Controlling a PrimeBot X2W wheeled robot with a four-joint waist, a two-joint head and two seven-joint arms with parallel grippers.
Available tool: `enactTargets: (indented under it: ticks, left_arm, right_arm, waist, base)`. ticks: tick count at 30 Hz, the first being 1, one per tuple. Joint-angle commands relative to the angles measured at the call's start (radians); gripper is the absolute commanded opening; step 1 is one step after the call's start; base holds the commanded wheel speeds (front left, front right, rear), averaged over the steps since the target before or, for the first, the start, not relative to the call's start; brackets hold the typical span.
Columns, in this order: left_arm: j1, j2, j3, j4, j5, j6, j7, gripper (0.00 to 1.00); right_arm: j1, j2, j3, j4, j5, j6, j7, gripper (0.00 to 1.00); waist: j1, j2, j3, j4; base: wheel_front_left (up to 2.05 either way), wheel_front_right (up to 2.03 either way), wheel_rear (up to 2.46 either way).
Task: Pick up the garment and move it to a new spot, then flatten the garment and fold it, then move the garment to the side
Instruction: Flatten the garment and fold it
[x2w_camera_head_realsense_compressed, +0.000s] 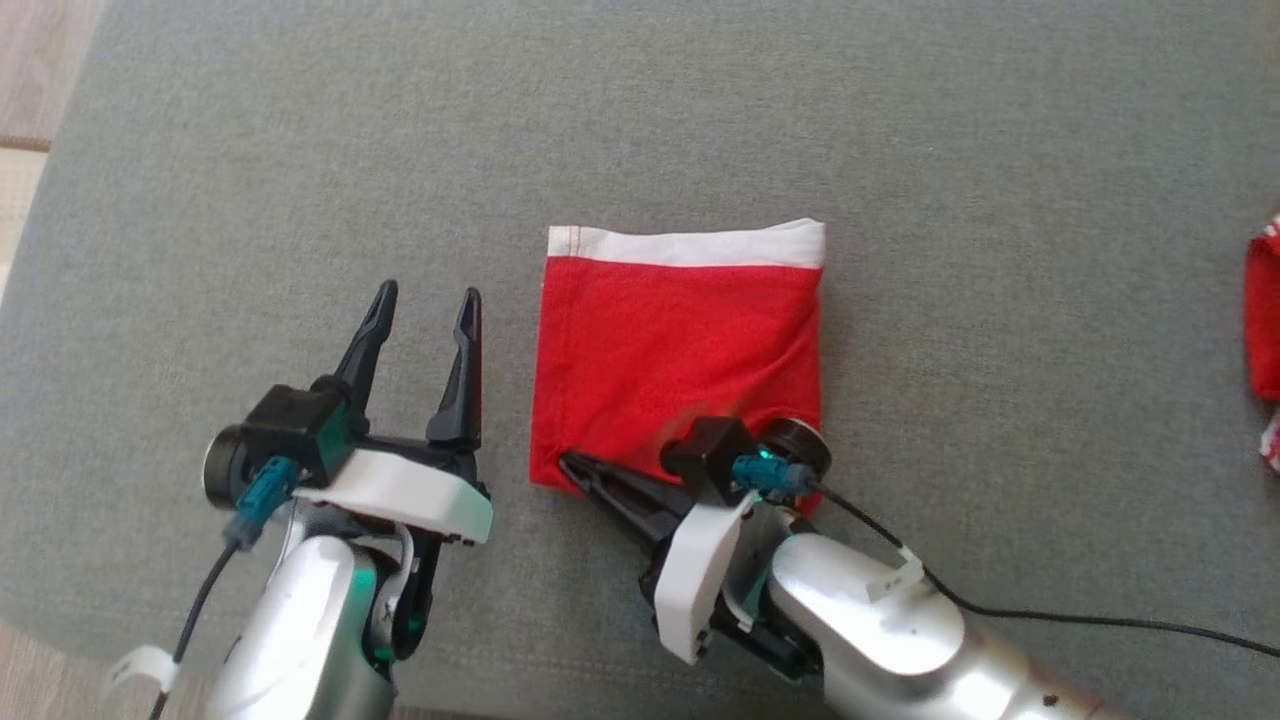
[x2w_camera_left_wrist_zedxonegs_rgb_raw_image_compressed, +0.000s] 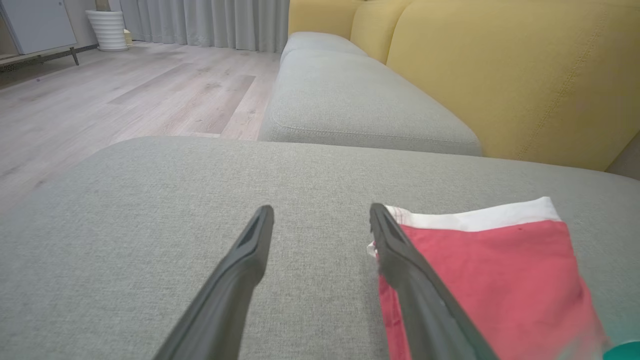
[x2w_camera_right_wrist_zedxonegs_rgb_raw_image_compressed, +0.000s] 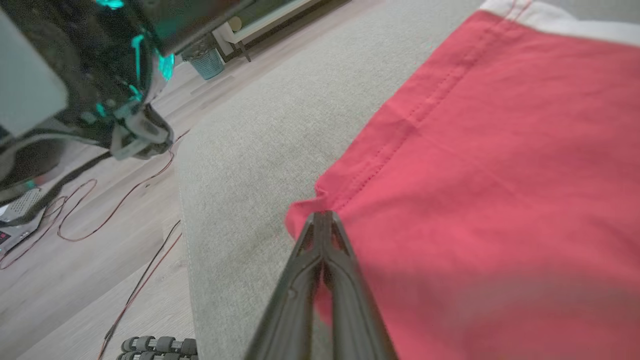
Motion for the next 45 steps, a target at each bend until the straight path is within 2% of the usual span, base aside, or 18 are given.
enactTargets:
  ticks: [1, 6, 9, 11, 12, 13, 14, 19, 22, 24, 35, 45]
  left_arm:
    - [-0.032, 0.014, 0.044, -0.028, 0.001, 0.003, -0.011, 1.00]
    - [-0.016, 0.019, 0.050, -0.031, 0.004, 0.009, -0.012, 1.00]
    - [-0.003, 0.025, 0.054, -0.036, 0.005, 0.014, -0.012, 1.00]
    - [0.005, 0.032, 0.058, -0.041, 0.007, 0.017, -0.012, 1.00]
    - [0.010, 0.036, 0.061, -0.044, 0.008, 0.019, -0.012, 1.00]
    - [0.014, 0.040, 0.063, -0.049, 0.010, 0.022, -0.012, 1.00]
    - [0.020, 0.043, 0.067, -0.053, 0.010, 0.025, -0.012, 1.00]
    - [0.052, 0.065, 0.084, -0.078, 0.012, 0.042, -0.012, 1.00]
    - [0.072, 0.080, 0.092, -0.097, 0.014, 0.050, -0.010, 1.00]
    - [0.084, 0.092, 0.092, -0.105, 0.018, 0.052, -0.003, 1.00]
    - [0.155, 0.123, 0.085, -0.135, 0.018, 0.062, 0.021, 1.00]
    - [0.236, 0.145, 0.081, -0.165, 0.012, 0.080, 0.050, 1.00]
  right_arm:
    - [-0.022, 0.023, 0.010, -0.037, 0.012, 0.007, -0.016, 0.00]
    - [-0.020, 0.023, -0.024, -0.057, 0.028, 0.007, -0.069, 0.00]
    - [0.004, 0.019, -0.108, -0.079, 0.021, 0.007, -0.110, 0.00]
    - [0.033, 0.006, -0.200, -0.097, 0.005, 0.007, -0.130, 0.00]
    - [0.050, -0.004, -0.256, -0.109, -0.011, 0.007, -0.140, 0.37]
    - [0.071, -0.014, -0.323, -0.121, -0.030, 0.007, -0.148, 0.89]
    - [0.094, -0.023, -0.397, -0.135, -0.054, 0.007, -0.155, 1.00]
    - [0.231, -0.038, -0.749, -0.264, -0.221, 0.007, -0.154, 1.00]
    - [0.313, -0.027, -0.895, -0.374, -0.307, 0.007, -0.105, 1.00]
    - [0.363, -0.017, -0.954, -0.450, -0.345, 0.007, -0.064, 1.00]
    - [0.564, 0.009, -1.053, -0.692, -0.411, 0.007, 0.079, 1.00]
    - [0.657, 0.019, -1.056, -0.754, -0.402, 0.007, 0.131, 1.00]
  waist:
    - [0.0000, 0.0000, -0.006, -0.009]
    - [0.0000, 0.0000, -0.033, -0.037]
    - [0.0000, 0.0000, -0.052, -0.056]
    - [0.0000, 0.0000, -0.066, -0.071]
    - [0.0000, 0.0000, -0.074, -0.079]
    - [0.0000, 0.0000, -0.083, -0.086]
    - [0.0000, 0.0000, -0.091, -0.093]
    - [0.0000, 0.0000, -0.127, -0.132]
    - [0.0000, 0.0000, -0.147, -0.149]
    - [0.0000, 0.0000, -0.158, -0.156]
    - [0.0000, 0.0000, -0.220, -0.152]
    - [0.0000, 0.0000, -0.273, -0.160]
  base:
    - [0.00, 0.00, 0.00]
    - [0.00, 0.00, 0.00]
    - [0.00, 0.00, 0.00]
    - [0.00, 0.00, 0.00]
    - [0.00, 0.00, 0.00]
    - [0.00, 0.00, 0.00]
    - [0.00, 0.00, 0.00]
    - [0.00, 0.00, 0.00]
    - [0.00, 0.00, 0.00]
    - [0.00, 0.00, 0.00]
    - [0.00, 0.00, 0.00]
    - [0.00, 0.00, 0.00]
